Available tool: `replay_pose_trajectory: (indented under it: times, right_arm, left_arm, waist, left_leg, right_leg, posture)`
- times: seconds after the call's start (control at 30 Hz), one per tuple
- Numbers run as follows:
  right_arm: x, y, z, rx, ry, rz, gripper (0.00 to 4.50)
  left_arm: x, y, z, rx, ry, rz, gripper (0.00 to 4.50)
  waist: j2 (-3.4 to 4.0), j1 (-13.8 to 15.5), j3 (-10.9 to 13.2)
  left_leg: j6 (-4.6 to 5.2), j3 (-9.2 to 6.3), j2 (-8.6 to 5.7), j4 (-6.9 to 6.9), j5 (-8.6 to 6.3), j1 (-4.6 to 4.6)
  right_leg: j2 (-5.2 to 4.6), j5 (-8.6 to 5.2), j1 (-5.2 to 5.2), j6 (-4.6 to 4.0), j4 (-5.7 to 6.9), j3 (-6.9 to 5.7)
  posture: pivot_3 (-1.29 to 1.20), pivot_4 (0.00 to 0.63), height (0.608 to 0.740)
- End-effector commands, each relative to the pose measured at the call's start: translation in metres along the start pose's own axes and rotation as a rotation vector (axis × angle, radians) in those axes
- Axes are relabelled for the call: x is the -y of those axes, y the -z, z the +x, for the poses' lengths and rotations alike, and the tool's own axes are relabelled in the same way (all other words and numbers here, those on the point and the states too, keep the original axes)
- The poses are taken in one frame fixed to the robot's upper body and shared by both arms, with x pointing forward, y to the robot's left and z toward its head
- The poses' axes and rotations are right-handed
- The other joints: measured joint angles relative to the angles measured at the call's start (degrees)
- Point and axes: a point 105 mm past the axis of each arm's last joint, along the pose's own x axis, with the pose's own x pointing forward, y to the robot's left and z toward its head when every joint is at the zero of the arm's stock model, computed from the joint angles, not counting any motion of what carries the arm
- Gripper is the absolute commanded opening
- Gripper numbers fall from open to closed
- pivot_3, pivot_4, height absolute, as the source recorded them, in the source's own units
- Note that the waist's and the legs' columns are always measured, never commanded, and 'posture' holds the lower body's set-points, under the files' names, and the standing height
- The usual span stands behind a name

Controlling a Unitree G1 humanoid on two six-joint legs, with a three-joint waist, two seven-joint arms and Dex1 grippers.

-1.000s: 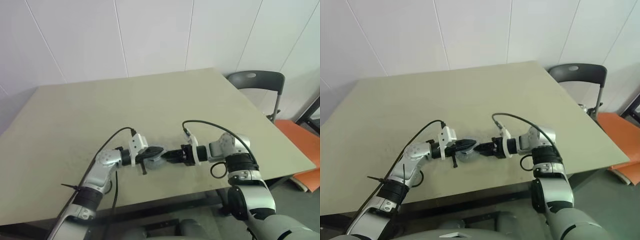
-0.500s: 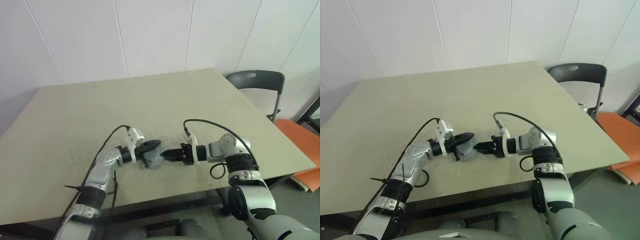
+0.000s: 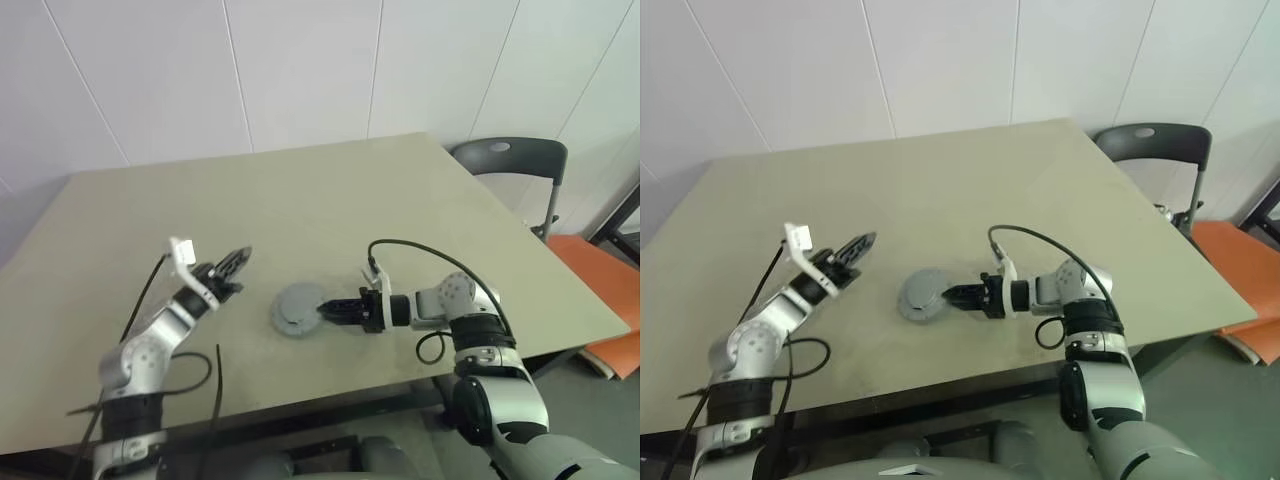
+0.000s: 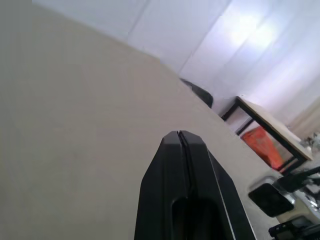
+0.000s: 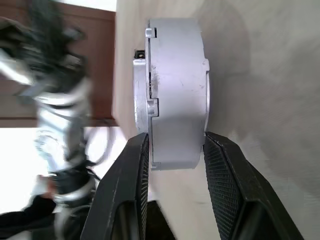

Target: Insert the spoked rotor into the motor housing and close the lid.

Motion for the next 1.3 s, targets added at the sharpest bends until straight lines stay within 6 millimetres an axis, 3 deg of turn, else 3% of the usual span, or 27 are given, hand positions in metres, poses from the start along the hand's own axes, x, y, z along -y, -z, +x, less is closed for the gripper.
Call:
replay_pose_trajectory:
  times: [0.03,0.27,0.53,0.63,0.87,1.03,1.3]
  right_arm:
    - [-0.038,-0.014,0.005,0.061,-0.194,-0.014,1.34]
    - [-0.056,-0.034,0.006,0.164,-0.287,0.008,1.34]
    - [-0.063,-0.044,0.016,0.228,-0.311,0.011,1.34]
    - [-0.063,-0.047,0.02,0.251,-0.315,0.013,1.34]
    - [-0.067,-0.059,0.031,0.328,-0.332,0.024,1.34]
    - [-0.074,-0.06,0.041,0.331,-0.357,0.022,1.34]
    - [-0.08,-0.057,0.05,0.315,-0.364,0.008,1.34]
  left_arm:
    - [-0.005,0.001,-0.016,-0.004,-0.057,-0.009,0.0]
    - [-0.003,0.001,-0.031,0.051,-0.077,-0.096,0.0]
    - [0.004,-0.015,-0.035,0.151,-0.041,-0.213,0.0]
    - [0.005,-0.018,-0.037,0.172,-0.031,-0.263,0.58]
    - [0.014,-0.028,-0.036,0.224,0.005,-0.364,2.88]
    - [0.019,-0.023,-0.032,0.175,-0.001,-0.433,4.48]
    - [0.032,-0.014,-0.028,0.095,0.049,-0.505,4.48]
  waist:
    - [-0.03,0.48,0.08]
    - [-0.24,2.65,0.33]
    - [-0.24,2.27,0.36]
    - [-0.24,2.22,0.37]
    - [-0.25,2.24,0.38]
    - [-0.27,2.23,0.39]
    - [-0.27,2.24,0.39]
  left_leg:
    - [-0.01,0.0,-0.01,0.01,0.0,-0.04]
    - [-0.08,0.02,-0.31,0.02,0.03,-0.15]
    - [-0.08,0.07,-0.35,-0.09,0.03,-0.22]
    - [-0.08,0.07,-0.34,-0.08,0.03,-0.22]
    - [-0.08,0.1,-0.34,-0.03,0.04,-0.22]
    - [-0.08,0.1,-0.35,-0.06,0.04,-0.22]
    - [-0.09,0.12,-0.35,-0.04,0.04,-0.22]
  right_leg:
    - [-0.01,0.04,-0.04,-0.07,-0.01,0.0]
    - [-0.27,0.1,-0.09,-0.17,-0.1,0.0]
    - [-0.32,0.1,-0.16,-0.16,-0.22,0.03]
    - [-0.31,0.1,-0.18,-0.17,-0.19,0.04]
    - [-0.3,0.11,-0.16,-0.17,-0.17,0.05]
    - [-0.3,0.11,-0.18,-0.17,-0.17,0.07]
    - [-0.28,0.11,-0.19,-0.18,-0.12,0.09]
  posture:
    - [0.0,0.0,0.74]
    - [0.0,0.0,0.74]
    - [0.0,0.0,0.74]
    - [0.0,0.0,0.74]
    - [0.0,0.0,0.74]
    - [0.0,0.0,0.74]
    - [0.0,0.0,0.74]
